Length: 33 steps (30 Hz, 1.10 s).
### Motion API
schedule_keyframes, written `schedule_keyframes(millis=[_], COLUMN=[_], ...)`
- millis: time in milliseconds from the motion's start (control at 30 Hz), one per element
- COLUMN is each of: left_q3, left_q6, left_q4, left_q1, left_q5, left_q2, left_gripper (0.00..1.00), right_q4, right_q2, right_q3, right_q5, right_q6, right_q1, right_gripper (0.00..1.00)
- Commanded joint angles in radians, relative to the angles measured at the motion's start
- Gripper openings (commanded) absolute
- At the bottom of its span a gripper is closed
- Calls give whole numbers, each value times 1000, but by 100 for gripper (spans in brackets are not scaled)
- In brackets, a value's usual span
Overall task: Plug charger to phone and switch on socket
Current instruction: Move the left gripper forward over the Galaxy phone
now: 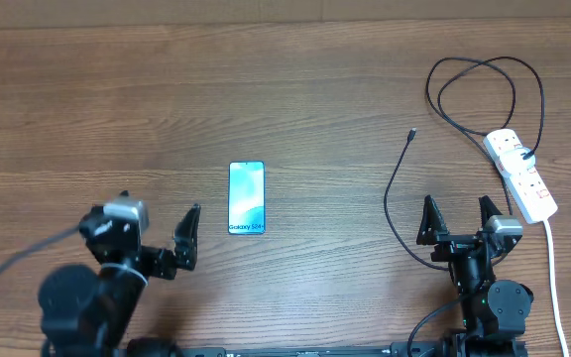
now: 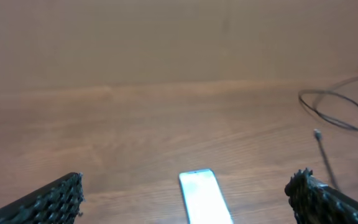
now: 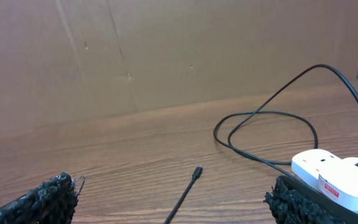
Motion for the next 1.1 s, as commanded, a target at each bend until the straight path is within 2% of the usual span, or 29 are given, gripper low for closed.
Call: schedule_keyframes(millis=[0,333,433,567,800,1067], left_q3=[148,487,557,623,676,676], left_q6=[-44,-130,-140,-235,-293,-352], left_q4=[-74,-364,-443,-534,-594,-567], left_q1=[10,-25,-82,-188,-358,-391], left_q5=[80,85,-14,-175,-233,-136], left_q2=[140,483,566,676,864,1057], left_gripper=[100,100,100,100,100,100], right_q4=[3,3,3,3,3,3], right_q2=[-12,-12,-12,-12,-12,-12], right_q3=[-11,-11,-11,-11,-11,-11], right_q5=[9,9,9,9,9,9], right_q6=[4,4,3,4,4,4], right_q1=[-5,-5,-5,-5,-5,-5], right_gripper=[100,100,100,100,100,100])
